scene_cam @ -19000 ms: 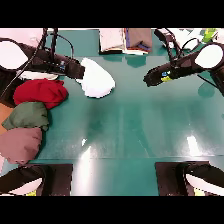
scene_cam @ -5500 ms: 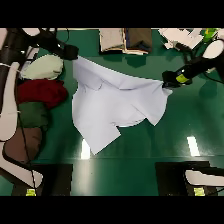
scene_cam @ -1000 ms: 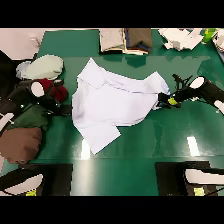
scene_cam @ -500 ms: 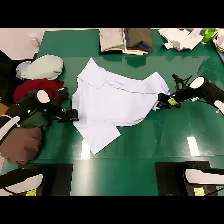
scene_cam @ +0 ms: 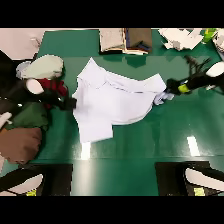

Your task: Fold the shirts.

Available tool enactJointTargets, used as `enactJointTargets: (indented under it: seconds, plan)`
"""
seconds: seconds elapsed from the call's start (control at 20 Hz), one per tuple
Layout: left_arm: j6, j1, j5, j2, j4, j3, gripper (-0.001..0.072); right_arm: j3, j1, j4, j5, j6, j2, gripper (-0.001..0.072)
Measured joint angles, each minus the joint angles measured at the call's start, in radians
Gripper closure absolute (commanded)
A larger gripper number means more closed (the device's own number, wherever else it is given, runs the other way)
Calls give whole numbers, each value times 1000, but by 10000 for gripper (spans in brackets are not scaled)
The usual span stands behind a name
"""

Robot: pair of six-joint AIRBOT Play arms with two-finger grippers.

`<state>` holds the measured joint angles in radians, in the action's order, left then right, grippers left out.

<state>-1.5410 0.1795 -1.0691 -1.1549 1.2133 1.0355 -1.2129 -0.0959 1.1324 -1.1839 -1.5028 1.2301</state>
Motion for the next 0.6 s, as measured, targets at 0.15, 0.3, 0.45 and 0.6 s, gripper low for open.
enactJointTargets:
  seconds: [0.15, 0.3, 0.45, 0.6]
  plan:
    - [2, 0, -6, 102, 37, 172, 682, -153, -31, 41, -63, 3, -89, 702]
    - [4, 0, -8, 190, 55, 355, 682, -305, -76, 59, -111, 5, -171, 702]
    - [5, 0, -15, 243, 63, 505, 683, -428, -127, 66, -164, 6, -225, 702]
    - [5, 0, -50, 256, 71, 573, 683, -490, -169, 72, -228, 5, -238, 702]
